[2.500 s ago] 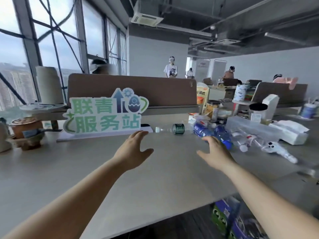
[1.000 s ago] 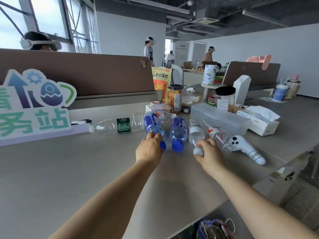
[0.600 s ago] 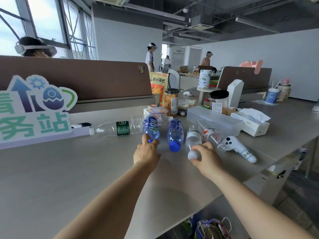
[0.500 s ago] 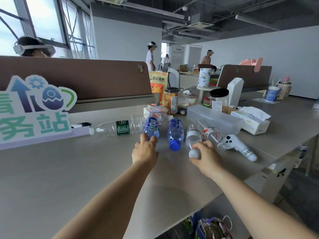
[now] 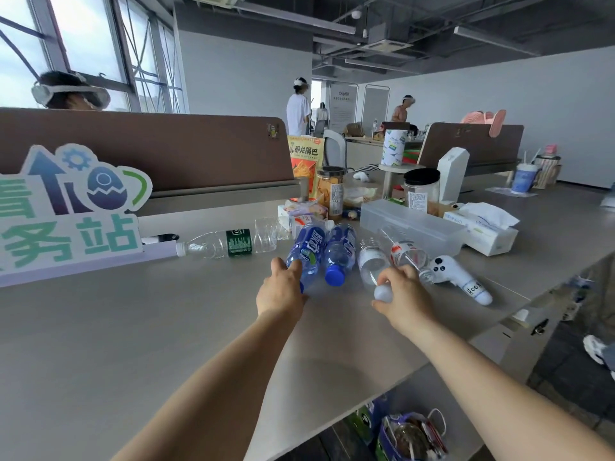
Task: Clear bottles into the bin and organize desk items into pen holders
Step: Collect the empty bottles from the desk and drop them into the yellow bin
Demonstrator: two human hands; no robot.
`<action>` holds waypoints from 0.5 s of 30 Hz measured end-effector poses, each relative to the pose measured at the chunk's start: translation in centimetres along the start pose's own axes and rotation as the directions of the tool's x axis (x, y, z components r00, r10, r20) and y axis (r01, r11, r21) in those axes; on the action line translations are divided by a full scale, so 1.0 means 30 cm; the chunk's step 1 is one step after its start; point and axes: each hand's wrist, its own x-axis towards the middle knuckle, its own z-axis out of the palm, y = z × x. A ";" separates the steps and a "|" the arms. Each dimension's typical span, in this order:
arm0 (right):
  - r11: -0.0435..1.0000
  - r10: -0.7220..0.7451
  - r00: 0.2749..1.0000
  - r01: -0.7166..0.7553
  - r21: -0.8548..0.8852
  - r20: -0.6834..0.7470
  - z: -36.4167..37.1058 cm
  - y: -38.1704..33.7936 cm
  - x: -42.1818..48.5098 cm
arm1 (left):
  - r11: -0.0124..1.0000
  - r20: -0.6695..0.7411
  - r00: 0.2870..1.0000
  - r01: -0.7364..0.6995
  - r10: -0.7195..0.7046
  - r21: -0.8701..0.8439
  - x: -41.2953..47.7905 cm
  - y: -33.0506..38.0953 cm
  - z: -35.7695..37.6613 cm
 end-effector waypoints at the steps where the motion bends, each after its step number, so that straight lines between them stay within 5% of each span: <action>1: 1.000 -0.005 1.000 0.004 -0.012 -0.010 -0.014 -0.008 -0.004 | 1.000 -0.013 1.000 0.002 -0.002 0.015 -0.012 -0.004 -0.011; 10: 0.946 -0.209 0.929 0.271 0.177 -0.307 -0.208 -0.301 -0.120 | 0.975 -0.260 0.962 0.024 -0.083 -0.221 -0.268 -0.217 -0.389; 15: 0.761 -0.389 0.799 0.559 0.329 -0.457 -0.155 -0.644 -0.260 | 0.978 -0.432 0.886 0.095 -0.167 -0.183 -0.557 -0.509 -0.716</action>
